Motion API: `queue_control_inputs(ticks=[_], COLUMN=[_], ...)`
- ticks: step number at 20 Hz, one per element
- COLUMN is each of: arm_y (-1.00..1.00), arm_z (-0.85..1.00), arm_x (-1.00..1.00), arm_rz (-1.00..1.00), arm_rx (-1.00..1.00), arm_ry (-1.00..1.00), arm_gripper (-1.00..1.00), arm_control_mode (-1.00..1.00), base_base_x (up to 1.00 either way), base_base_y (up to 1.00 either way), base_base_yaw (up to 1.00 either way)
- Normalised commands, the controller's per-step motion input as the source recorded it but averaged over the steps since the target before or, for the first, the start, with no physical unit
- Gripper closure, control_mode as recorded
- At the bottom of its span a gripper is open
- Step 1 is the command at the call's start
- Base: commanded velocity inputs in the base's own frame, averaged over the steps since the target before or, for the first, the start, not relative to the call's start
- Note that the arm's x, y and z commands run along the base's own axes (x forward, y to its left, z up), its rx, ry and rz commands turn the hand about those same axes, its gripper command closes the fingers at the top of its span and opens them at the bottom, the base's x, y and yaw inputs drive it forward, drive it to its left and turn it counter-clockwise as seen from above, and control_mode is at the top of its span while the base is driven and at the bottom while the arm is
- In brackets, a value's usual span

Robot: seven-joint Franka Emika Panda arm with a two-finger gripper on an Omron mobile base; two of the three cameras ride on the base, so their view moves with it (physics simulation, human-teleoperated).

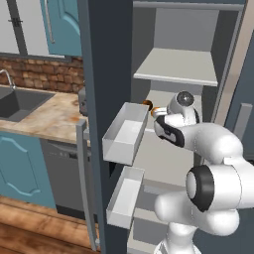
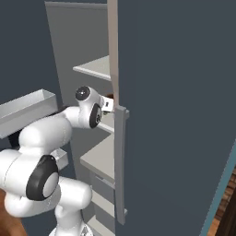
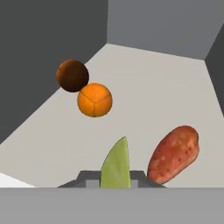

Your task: Take the orange and lemon wedge from the highest rack and move them to the second highest rack where the orange and sweet potato are located, to maximize freezer space. Close the freezer door after rearranging.

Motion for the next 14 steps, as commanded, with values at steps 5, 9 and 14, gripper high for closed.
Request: queue_control_inputs(ticks=[5,9,14], arm_y=[-0.12,-0.17,-0.19], arm_z=[-0.14,-0.20,-0.21], arm_x=[0.31,0.20,0.19], arm_rz=[-0.01,-0.06,-0.10], arm_rx=[0.00,0.00,0.00], arm_ry=[0.00,0.00,0.00], arm_gripper=[1.00,1.00,1.00], arm_control_mode=[-1.00,-1.00,-1.00], base_base_x=[0.00,0.00,0.00], base_base_y=[0.00,0.00,0.00], base_base_yaw=[0.00,0.00,0.00])
